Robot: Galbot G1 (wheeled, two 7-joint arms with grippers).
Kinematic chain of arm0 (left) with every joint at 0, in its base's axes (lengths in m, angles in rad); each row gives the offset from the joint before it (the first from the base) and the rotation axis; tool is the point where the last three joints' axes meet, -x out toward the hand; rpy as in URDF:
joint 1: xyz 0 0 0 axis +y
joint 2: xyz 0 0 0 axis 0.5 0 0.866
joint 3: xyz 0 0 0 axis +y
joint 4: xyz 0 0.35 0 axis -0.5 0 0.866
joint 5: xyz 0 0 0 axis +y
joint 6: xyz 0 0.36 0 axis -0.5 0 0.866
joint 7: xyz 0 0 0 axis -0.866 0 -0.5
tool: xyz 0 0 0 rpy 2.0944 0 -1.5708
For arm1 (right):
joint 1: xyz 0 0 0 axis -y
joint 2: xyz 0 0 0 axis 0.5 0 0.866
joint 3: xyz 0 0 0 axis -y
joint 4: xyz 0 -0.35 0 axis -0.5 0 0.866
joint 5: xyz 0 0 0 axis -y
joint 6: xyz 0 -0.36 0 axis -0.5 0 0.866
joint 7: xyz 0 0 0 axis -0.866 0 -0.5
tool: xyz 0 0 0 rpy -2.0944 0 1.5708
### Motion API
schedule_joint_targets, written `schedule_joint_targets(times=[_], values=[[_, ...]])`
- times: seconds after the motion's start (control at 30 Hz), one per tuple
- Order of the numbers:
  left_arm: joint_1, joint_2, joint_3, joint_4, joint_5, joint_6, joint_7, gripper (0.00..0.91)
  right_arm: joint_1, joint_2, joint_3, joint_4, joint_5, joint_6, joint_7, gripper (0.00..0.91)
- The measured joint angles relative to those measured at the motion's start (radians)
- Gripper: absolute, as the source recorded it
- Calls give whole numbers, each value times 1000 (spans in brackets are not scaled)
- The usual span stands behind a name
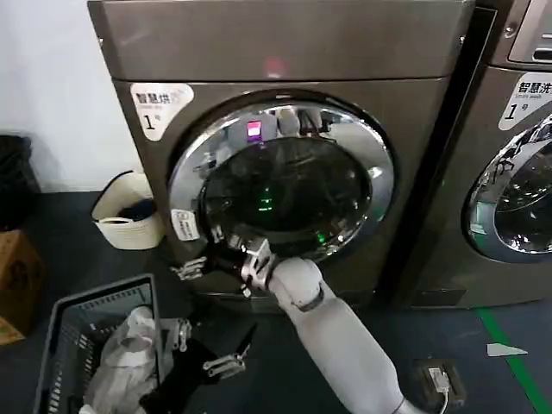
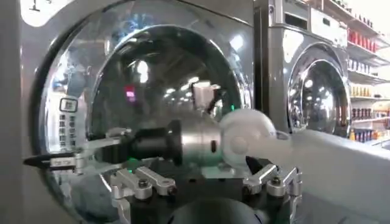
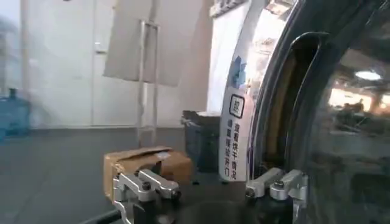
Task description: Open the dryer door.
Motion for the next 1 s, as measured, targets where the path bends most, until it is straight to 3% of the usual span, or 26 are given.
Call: schedule_joint_targets(times=[0.6, 1.0], values=[[2, -1, -90, 15, -31, 14, 8, 907, -42, -71, 39, 66, 74, 17, -92, 907], [-34, 19, -233, 60, -78, 39, 80, 907, -66, -115, 54, 111, 84, 13, -145, 907]])
